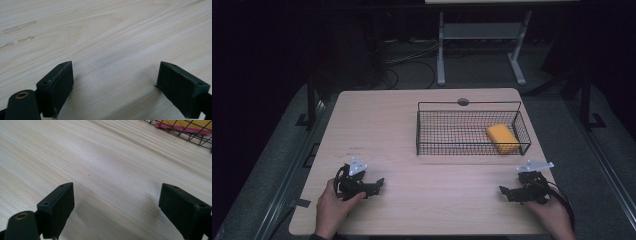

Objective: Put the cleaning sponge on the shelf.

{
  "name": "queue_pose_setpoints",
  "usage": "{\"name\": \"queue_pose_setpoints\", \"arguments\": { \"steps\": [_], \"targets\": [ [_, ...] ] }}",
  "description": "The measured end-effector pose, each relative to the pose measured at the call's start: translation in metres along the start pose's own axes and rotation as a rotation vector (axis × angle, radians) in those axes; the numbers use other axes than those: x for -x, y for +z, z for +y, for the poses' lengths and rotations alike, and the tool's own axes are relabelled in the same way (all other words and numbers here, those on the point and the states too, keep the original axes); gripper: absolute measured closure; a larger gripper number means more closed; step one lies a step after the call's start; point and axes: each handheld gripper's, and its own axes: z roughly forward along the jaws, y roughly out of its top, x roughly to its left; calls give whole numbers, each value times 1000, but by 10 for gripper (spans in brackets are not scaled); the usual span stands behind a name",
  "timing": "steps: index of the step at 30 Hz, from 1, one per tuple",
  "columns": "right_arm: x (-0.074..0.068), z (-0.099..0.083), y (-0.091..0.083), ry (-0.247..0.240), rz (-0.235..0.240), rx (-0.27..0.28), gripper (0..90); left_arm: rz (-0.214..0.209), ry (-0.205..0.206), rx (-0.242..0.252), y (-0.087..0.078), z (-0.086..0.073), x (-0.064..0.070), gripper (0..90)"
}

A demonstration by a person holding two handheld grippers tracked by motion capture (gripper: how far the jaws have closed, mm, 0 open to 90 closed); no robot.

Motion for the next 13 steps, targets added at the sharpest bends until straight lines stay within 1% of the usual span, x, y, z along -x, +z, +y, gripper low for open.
{"name": "queue_pose_setpoints", "arguments": {
  "steps": [1, 2, 5, 6, 7, 9, 10, 13],
  "targets": [
    [-1, -1, 1, -2, -4, 6, 119, 0, 0, 0, 0, 0, 0, 128],
    [-2, -4, 4, -3, 0, 8, 88, 0, 0, 0, 0, 0, 0, 128],
    [-3, -5, 5, -5, 1, 24, 86, 0, -1, 0, 0, 0, 0, 128],
    [-3, -7, 6, -8, 4, 43, 72, 0, 0, 0, 0, 0, 0, 128],
    [-3, -7, 6, -8, 4, 43, 72, 0, 0, 0, 0, 0, 0, 128],
    [-3, -9, 8, -10, 5, 69, 49, 0, 0, 0, 0, 0, 0, 128],
    [-3, -10, 8, -7, 5, 71, 33, 0, 0, 0, 0, 0, 0, 128],
    [-3, -10, 9, -10, 8, 78, 28, 0, 0, 0, 0, 0, 0, 128]
  ]
}}
